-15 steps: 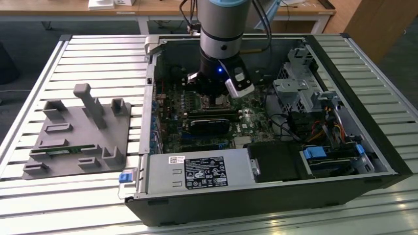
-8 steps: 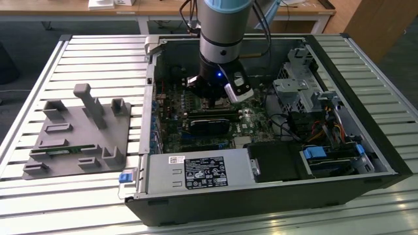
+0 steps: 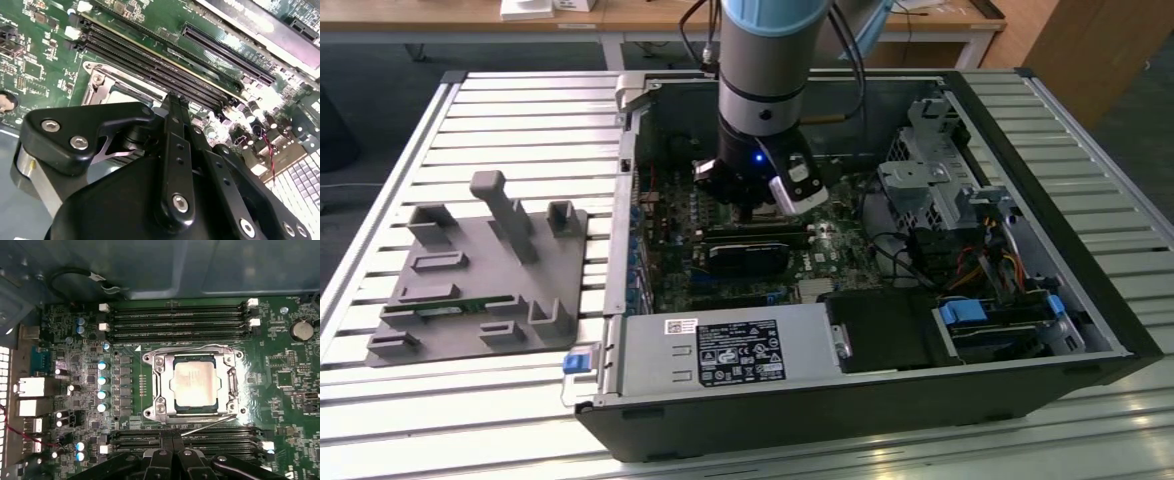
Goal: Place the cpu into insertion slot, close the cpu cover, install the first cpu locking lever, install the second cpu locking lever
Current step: 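Install the second cpu locking lever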
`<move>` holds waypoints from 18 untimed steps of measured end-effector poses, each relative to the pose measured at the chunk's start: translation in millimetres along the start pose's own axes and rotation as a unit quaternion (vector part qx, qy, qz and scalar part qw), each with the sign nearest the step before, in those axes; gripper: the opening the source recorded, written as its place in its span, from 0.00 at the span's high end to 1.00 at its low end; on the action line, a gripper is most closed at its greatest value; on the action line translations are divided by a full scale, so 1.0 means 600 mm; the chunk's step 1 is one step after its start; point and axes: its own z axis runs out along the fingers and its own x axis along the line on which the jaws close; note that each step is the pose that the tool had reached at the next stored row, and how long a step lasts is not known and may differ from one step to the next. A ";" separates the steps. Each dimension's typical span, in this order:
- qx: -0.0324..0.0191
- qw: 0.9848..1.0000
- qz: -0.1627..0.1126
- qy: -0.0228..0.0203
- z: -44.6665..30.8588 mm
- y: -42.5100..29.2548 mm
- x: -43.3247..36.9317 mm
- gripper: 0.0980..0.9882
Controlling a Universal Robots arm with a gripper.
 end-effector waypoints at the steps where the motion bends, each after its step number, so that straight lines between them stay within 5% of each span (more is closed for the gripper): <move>1: 0.000 1.000 0.000 0.000 0.003 0.000 0.000 0.99; 8: -0.007 1.000 0.001 0.000 0.010 -0.002 0.001 0.99; 14: -0.026 1.000 0.001 0.001 0.010 -0.010 0.004 0.99; 18: -0.030 1.000 0.001 0.001 0.011 -0.016 0.006 0.99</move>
